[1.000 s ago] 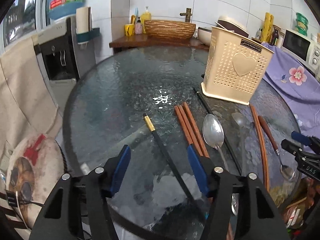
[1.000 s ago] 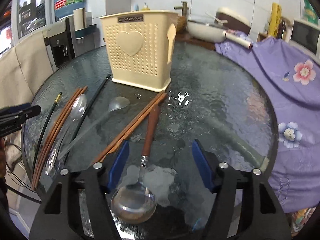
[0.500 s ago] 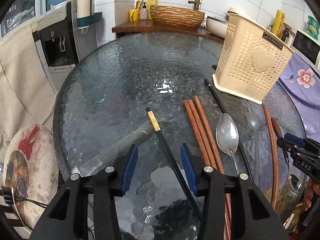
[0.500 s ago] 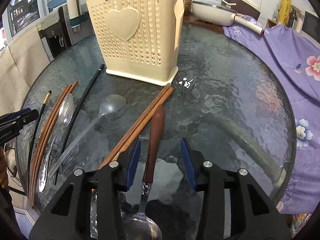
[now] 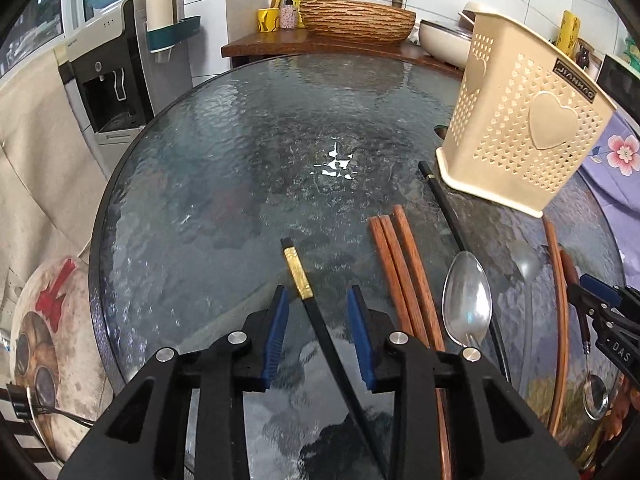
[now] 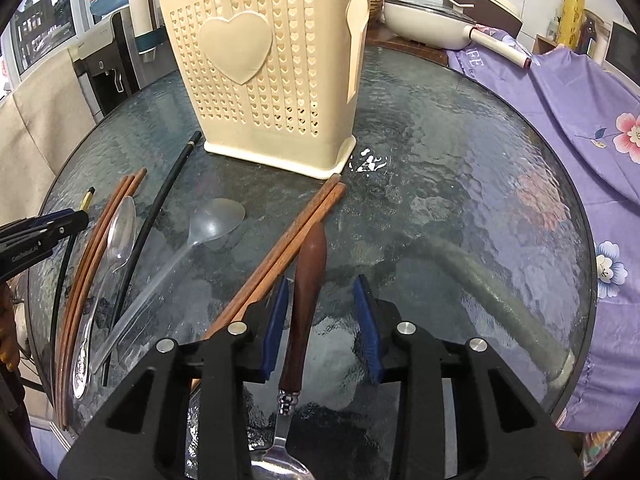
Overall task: Organize utensils
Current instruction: 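Close the left tool on the gold-tipped black chopstick while the right tool grasps the wooden-handled spoon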
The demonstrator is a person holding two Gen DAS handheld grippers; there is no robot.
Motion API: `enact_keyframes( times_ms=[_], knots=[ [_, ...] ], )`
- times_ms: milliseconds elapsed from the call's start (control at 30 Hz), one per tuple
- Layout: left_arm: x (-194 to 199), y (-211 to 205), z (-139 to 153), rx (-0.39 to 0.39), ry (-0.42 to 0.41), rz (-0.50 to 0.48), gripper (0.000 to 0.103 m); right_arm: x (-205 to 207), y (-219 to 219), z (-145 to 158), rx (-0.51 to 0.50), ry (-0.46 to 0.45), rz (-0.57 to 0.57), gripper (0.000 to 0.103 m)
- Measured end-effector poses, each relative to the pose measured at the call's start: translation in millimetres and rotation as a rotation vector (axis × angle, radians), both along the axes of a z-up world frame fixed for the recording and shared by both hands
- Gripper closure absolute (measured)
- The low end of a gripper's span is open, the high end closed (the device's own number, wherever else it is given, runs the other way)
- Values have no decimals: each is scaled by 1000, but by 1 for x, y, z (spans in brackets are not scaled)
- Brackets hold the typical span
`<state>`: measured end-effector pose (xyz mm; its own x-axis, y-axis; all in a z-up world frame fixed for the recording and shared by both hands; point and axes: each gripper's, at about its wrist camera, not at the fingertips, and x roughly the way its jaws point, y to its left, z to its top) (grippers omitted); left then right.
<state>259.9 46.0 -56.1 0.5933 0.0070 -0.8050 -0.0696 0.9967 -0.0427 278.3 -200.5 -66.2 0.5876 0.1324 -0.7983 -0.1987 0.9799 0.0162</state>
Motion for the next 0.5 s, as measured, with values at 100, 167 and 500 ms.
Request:
enact_keyframes(
  times_ms=[100, 167, 500],
  knots=[
    [3, -1, -1, 8, 0, 7, 75, 3, 0, 1, -2, 1, 4, 71],
    [3, -3, -1, 17, 1, 7, 77, 3, 0, 1, -3, 0, 8, 73],
    [4, -21, -2, 54, -13, -5, 94, 9, 5, 1, -9, -12, 32, 85]
  ],
)
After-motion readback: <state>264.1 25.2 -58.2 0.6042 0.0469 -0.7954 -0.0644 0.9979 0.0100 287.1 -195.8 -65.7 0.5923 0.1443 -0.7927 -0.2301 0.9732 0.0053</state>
